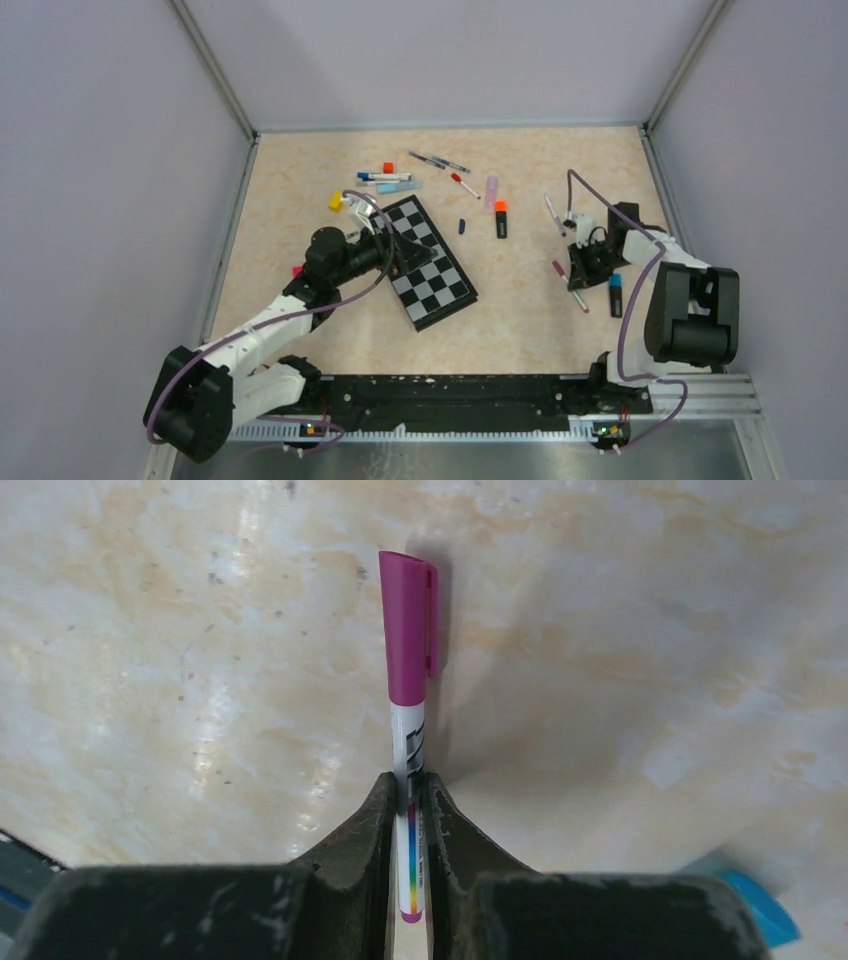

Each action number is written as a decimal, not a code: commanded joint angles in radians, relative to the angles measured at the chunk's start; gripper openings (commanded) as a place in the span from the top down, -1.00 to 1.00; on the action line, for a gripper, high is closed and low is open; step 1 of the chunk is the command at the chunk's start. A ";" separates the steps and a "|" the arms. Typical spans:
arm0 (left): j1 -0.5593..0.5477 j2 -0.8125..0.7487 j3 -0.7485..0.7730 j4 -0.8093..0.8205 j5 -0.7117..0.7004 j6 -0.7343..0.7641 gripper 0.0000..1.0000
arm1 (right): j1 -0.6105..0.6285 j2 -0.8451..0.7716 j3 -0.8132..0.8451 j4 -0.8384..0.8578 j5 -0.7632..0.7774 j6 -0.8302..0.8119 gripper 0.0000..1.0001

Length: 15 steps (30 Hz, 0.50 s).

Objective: Open the pen caps
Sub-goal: Pick up the pen from the center of the board.

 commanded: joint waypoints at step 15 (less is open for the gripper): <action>-0.156 0.325 0.103 0.385 0.125 -0.201 -0.96 | -0.004 -0.071 0.131 -0.196 -0.589 -0.147 1.00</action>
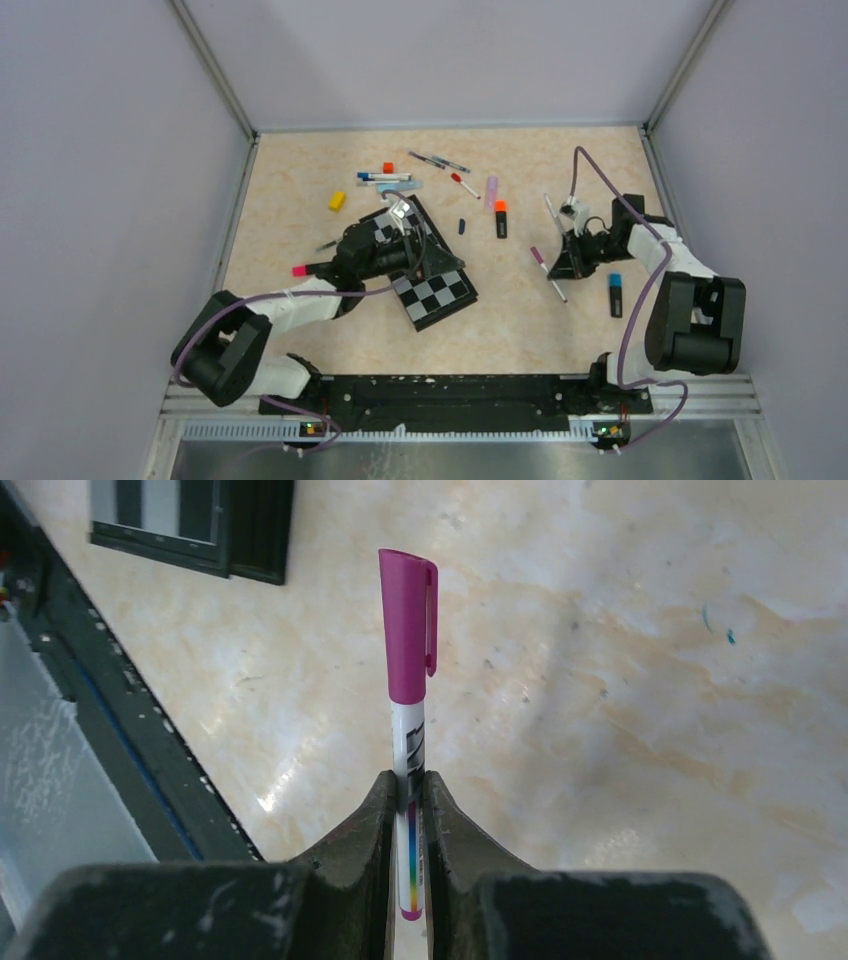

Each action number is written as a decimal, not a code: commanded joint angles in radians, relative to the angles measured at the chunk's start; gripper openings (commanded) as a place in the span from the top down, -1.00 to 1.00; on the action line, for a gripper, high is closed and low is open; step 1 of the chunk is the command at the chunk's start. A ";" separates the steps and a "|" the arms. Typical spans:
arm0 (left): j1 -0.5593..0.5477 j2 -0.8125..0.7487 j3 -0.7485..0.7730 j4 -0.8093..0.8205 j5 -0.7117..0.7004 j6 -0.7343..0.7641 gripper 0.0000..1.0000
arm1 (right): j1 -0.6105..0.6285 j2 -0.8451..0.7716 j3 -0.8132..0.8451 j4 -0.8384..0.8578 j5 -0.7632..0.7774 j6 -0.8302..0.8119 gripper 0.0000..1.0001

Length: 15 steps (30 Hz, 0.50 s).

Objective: Open the pen caps
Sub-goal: Pick up the pen from the center of the board.

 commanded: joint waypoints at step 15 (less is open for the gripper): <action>-0.298 0.388 0.433 -0.038 -0.415 0.057 -0.95 | 0.013 -0.064 0.071 -0.133 -0.369 -0.129 1.00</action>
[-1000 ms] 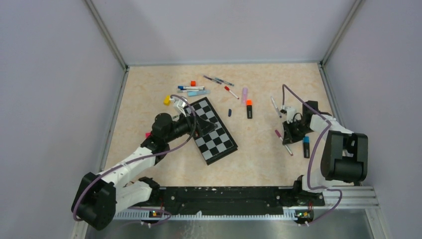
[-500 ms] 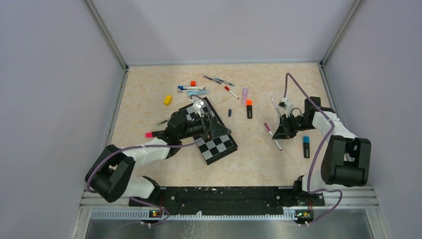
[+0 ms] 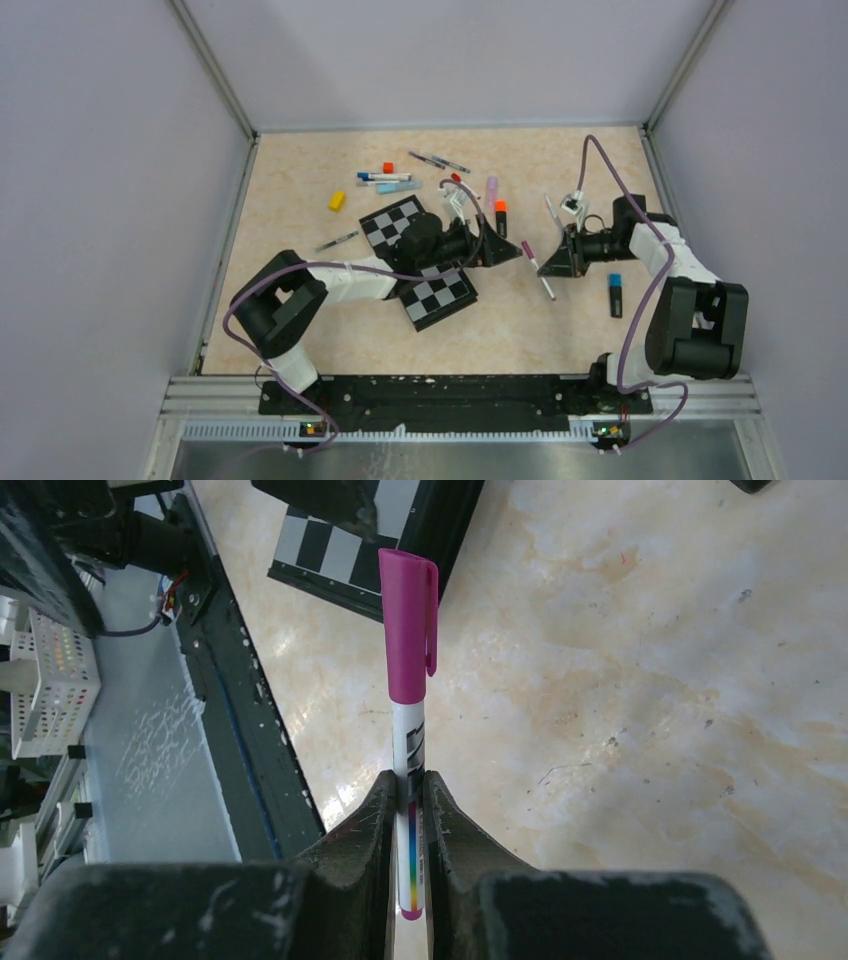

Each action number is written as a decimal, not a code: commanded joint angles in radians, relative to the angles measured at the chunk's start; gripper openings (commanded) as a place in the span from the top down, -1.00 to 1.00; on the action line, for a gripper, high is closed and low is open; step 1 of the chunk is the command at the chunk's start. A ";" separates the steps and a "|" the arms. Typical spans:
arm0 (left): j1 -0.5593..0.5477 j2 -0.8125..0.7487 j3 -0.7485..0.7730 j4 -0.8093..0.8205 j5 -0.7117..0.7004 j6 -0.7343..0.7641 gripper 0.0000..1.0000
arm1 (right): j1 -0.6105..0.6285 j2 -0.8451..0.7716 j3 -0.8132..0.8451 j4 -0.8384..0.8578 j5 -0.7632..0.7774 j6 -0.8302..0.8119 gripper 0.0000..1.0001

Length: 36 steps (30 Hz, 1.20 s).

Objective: Open the pen caps
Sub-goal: Pick up the pen from the center of the board, then open the pen cap from the pen.

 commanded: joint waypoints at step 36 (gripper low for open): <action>-0.139 0.134 0.221 -0.107 -0.325 -0.008 0.74 | 0.093 -0.068 0.011 0.093 -0.020 0.073 1.00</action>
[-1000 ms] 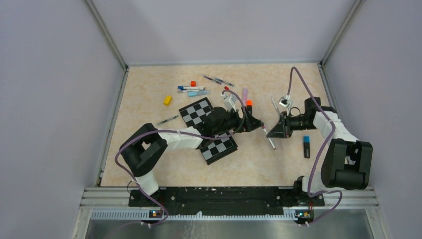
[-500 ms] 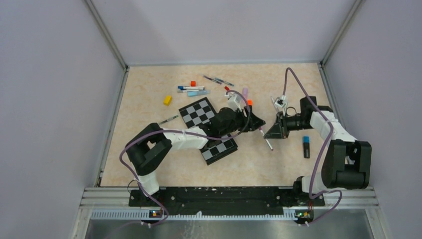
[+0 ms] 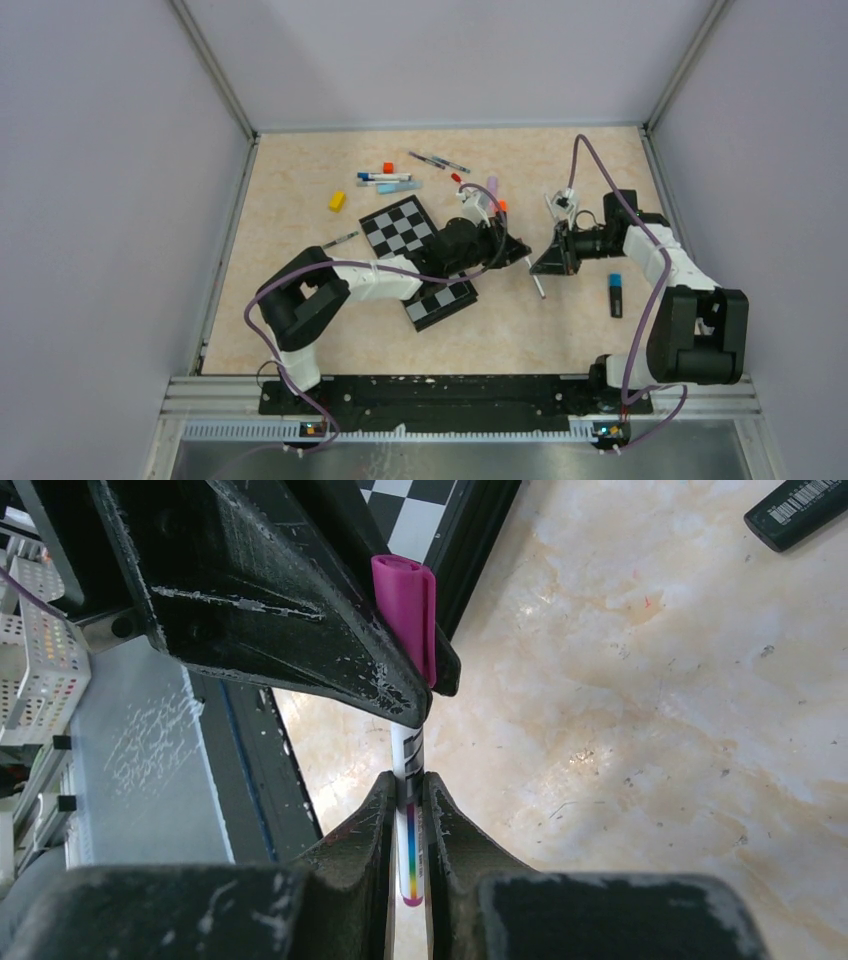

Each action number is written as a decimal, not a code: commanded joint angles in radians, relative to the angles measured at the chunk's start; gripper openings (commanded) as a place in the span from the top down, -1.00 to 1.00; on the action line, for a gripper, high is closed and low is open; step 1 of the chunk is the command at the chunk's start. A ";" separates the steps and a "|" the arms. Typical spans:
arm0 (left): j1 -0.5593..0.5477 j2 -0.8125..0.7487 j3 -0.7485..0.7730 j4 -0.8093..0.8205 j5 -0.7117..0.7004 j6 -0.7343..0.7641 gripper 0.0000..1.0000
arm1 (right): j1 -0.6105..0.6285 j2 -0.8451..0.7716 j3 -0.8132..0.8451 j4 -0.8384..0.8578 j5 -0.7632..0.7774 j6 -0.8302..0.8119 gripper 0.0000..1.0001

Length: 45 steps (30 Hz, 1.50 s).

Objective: Open the pen caps
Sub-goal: Open the pen cap from the pen.

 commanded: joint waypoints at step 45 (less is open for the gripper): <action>0.243 -0.209 0.156 0.152 -0.198 0.211 1.00 | 0.061 -0.027 0.021 -0.009 0.012 -0.049 1.00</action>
